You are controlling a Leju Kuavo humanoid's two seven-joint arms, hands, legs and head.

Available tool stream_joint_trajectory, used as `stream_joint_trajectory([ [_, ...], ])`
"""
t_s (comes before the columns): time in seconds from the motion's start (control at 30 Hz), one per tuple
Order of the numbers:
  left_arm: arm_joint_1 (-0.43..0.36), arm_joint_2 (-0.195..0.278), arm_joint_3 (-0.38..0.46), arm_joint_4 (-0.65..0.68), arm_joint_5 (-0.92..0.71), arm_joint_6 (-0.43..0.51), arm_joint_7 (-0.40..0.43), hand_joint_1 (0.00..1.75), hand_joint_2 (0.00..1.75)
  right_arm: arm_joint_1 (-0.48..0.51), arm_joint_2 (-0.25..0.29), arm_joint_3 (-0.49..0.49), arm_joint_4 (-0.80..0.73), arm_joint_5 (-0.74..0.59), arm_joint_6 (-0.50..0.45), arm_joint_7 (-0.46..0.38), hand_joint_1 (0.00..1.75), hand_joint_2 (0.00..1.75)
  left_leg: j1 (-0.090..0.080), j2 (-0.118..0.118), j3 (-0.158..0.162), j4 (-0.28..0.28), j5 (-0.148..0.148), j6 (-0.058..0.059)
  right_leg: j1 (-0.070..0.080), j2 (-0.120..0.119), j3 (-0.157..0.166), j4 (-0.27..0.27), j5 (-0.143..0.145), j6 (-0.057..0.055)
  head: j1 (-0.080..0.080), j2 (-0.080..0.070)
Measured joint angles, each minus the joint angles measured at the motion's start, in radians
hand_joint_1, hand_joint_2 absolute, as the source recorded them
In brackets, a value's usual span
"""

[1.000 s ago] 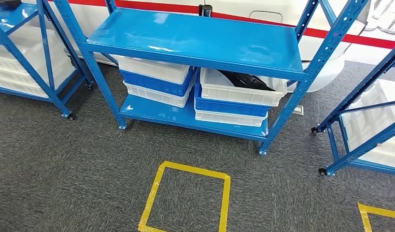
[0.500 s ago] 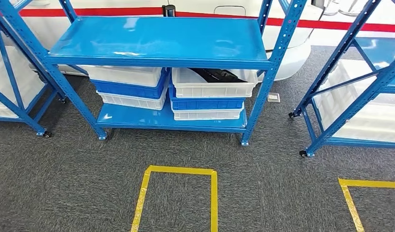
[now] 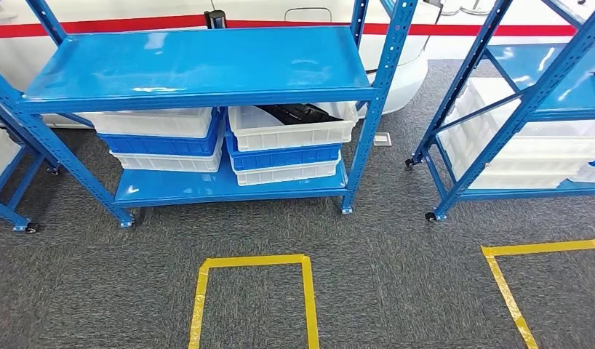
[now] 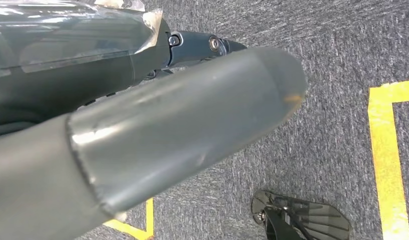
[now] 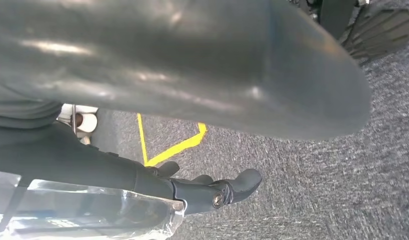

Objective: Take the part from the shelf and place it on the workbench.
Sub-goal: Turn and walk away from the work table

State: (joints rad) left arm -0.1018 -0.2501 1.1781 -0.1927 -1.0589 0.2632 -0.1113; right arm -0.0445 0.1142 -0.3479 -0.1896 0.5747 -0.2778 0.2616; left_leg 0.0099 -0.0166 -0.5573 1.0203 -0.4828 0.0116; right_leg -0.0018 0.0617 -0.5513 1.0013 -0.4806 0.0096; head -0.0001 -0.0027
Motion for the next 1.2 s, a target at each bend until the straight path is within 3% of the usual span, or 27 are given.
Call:
stream_joint_trajectory([
  [0.3,0.000,-0.001,0.000,0.000,-0.006,0.001,0.009,0.00,0.00,0.000,-0.001,0.016,0.000,0.022,-0.001,0.024,0.00,0.00,-0.007,-0.001,-0.003,0.002,0.002,0.010,-0.005,-0.002,0.009,-0.006,0.006,0.011,0.000,0.000],
  [0.37,0.000,-0.001,0.000,0.000,-0.006,0.003,0.010,0.00,0.87,0.000,-0.002,0.018,0.000,0.025,-0.003,0.029,0.00,0.00,-0.007,-0.001,-0.003,0.002,0.002,0.010,-0.005,-0.002,0.009,-0.006,0.006,0.011,0.000,0.000],
  [0.43,0.000,-0.002,-0.001,0.000,-0.007,0.006,0.010,0.00,1.75,0.000,-0.002,0.019,0.000,0.025,-0.004,0.032,0.00,0.87,-0.006,-0.001,-0.002,0.002,0.002,0.011,-0.006,-0.002,0.008,-0.006,0.006,0.011,0.000,0.000],
  [0.5,0.000,-0.003,-0.001,0.000,-0.010,0.009,0.010,0.00,1.75,0.000,-0.002,0.019,0.000,0.025,-0.005,0.033,0.00,1.75,-0.005,-0.001,-0.002,0.002,0.001,0.011,-0.007,-0.002,0.007,-0.006,0.006,0.011,0.000,0.000],
  [0.8,0.002,-0.001,-0.027,0.000,-0.067,0.012,0.033,0.00,1.75,0.000,-0.002,0.020,0.000,0.029,-0.016,0.031,0.00,1.75,0.001,-0.001,-0.002,0.001,0.002,0.010,-0.002,-0.003,0.002,-0.006,0.006,0.011,0.000,0.000],
  [1.2,0.058,0.058,-0.297,-0.028,0.161,-0.042,0.060,0.00,1.75,0.035,-0.025,0.082,-0.019,-0.091,0.030,-0.031,0.00,1.75,0.003,-0.001,-0.003,0.001,0.001,0.009,0.000,-0.003,0.001,-0.006,0.005,0.010,0.000,0.000],
])
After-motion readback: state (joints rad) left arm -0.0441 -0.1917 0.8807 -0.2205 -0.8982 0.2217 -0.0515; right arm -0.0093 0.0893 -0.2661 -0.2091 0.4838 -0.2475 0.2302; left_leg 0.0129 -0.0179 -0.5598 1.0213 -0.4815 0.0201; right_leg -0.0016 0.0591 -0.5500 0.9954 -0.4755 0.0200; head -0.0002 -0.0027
